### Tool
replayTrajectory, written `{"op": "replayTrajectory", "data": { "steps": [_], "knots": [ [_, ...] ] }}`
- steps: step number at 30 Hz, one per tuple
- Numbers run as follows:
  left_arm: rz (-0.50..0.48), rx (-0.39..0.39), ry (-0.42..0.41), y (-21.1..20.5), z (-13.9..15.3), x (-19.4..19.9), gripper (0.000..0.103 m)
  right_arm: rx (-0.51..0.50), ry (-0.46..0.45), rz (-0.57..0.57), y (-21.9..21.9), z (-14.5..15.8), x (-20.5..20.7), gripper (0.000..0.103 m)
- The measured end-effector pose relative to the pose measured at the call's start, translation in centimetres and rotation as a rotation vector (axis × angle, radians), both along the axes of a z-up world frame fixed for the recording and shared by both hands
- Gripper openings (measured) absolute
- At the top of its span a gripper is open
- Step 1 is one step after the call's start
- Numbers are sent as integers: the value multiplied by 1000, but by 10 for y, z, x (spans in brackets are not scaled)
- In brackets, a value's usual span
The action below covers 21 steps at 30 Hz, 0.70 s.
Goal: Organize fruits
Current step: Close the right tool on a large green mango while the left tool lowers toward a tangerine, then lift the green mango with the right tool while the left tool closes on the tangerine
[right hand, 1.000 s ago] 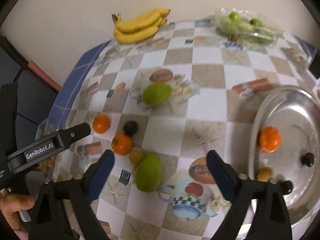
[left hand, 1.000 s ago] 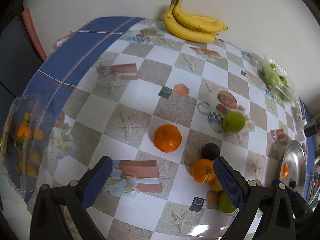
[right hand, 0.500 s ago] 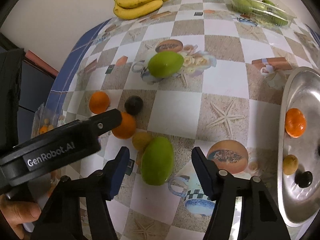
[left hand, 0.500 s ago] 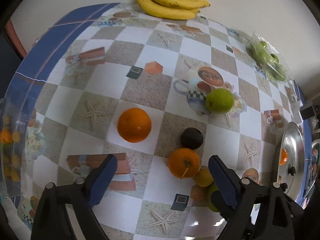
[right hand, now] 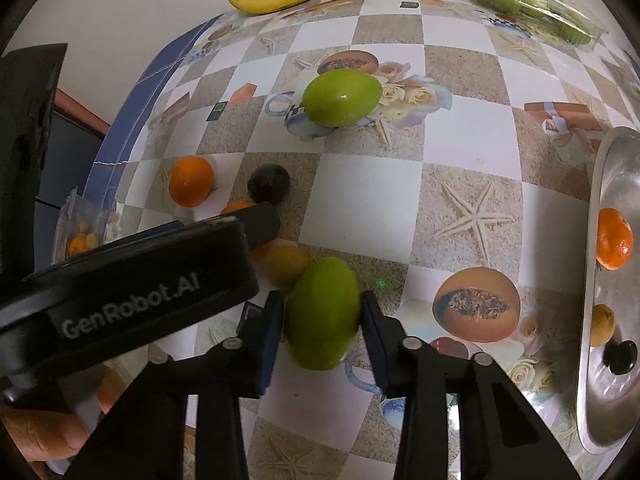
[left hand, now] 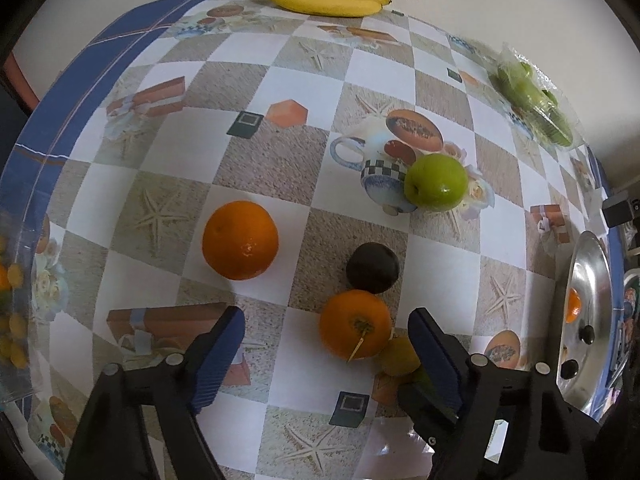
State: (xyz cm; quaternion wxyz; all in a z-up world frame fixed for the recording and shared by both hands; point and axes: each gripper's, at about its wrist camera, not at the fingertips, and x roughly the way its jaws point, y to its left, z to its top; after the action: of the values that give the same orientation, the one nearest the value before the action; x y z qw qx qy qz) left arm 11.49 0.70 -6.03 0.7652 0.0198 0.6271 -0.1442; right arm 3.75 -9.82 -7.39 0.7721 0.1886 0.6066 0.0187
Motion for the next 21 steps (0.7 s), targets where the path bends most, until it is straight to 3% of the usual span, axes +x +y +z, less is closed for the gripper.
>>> {"op": "replayTrajectory", "data": {
  "steps": [8, 21],
  "knots": [
    [-7, -6, 2, -5, -1, 2, 78, 32, -2, -20, -9, 4, -6, 39],
    [-3, -8, 8, -10, -5, 3, 62, 64, -44, -156, -55, 23, -19, 39]
  ]
}}
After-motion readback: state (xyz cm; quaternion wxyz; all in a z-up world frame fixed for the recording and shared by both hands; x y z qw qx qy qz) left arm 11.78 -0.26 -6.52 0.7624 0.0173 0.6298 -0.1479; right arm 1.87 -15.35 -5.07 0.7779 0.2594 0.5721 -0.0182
